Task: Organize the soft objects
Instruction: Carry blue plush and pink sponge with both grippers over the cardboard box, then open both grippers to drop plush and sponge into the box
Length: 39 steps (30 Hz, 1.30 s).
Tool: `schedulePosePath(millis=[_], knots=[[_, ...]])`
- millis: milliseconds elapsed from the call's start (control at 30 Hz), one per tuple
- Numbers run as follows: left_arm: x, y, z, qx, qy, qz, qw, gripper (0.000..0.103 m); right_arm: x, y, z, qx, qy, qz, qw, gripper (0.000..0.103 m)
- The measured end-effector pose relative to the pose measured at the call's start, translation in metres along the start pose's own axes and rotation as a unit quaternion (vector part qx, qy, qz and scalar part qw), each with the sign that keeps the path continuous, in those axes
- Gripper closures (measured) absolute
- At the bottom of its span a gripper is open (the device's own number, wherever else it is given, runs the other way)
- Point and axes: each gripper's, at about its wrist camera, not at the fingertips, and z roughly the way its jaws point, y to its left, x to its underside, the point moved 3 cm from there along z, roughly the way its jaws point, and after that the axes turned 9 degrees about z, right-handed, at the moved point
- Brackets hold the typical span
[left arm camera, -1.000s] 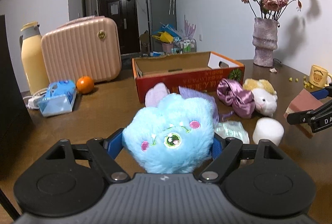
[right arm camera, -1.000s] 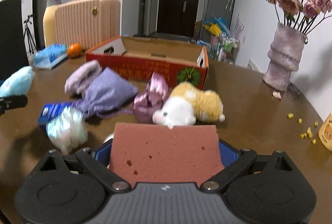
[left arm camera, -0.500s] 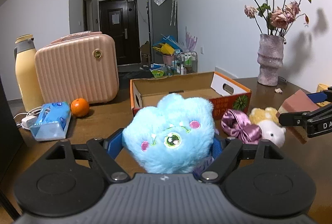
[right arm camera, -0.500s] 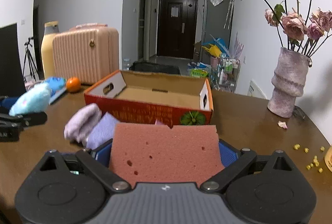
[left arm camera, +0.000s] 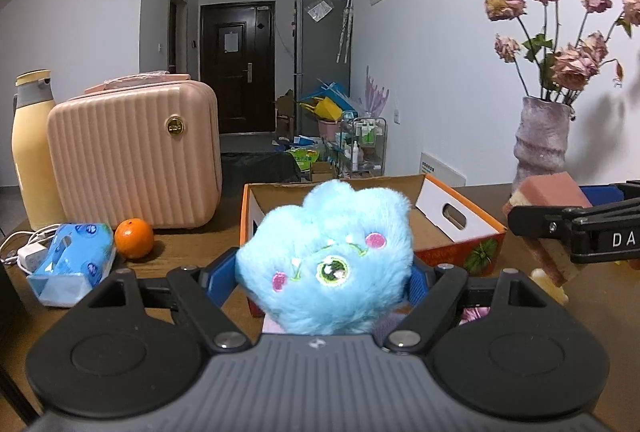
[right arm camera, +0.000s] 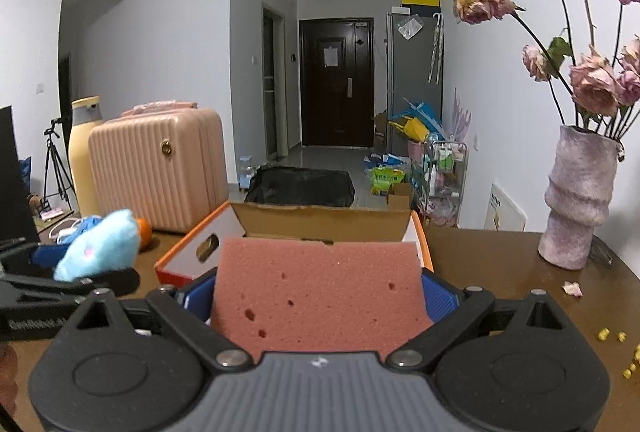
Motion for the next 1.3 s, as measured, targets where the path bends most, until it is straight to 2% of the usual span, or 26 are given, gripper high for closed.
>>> schedulePosePath(millis=[233,667,1300], knots=[[-0.017,0.007,0.038,-0.014,0.002,-0.011,0.9998,0.022,-0.02,0.003,0.04,0.0,-0.001,0.011,1.0,0.004],[-0.045,0.026,0.105,-0.041,0.007,-0.032,0.9986,0.022,-0.041,-0.002,0.11,0.031,0.021,0.008,0.999,0.004],[-0.048,0.031,0.182,-0.075,0.038,-0.014,0.9964,0.022,-0.033,-0.009,0.189,0.075,0.068,0.0,0.995,0.004]])
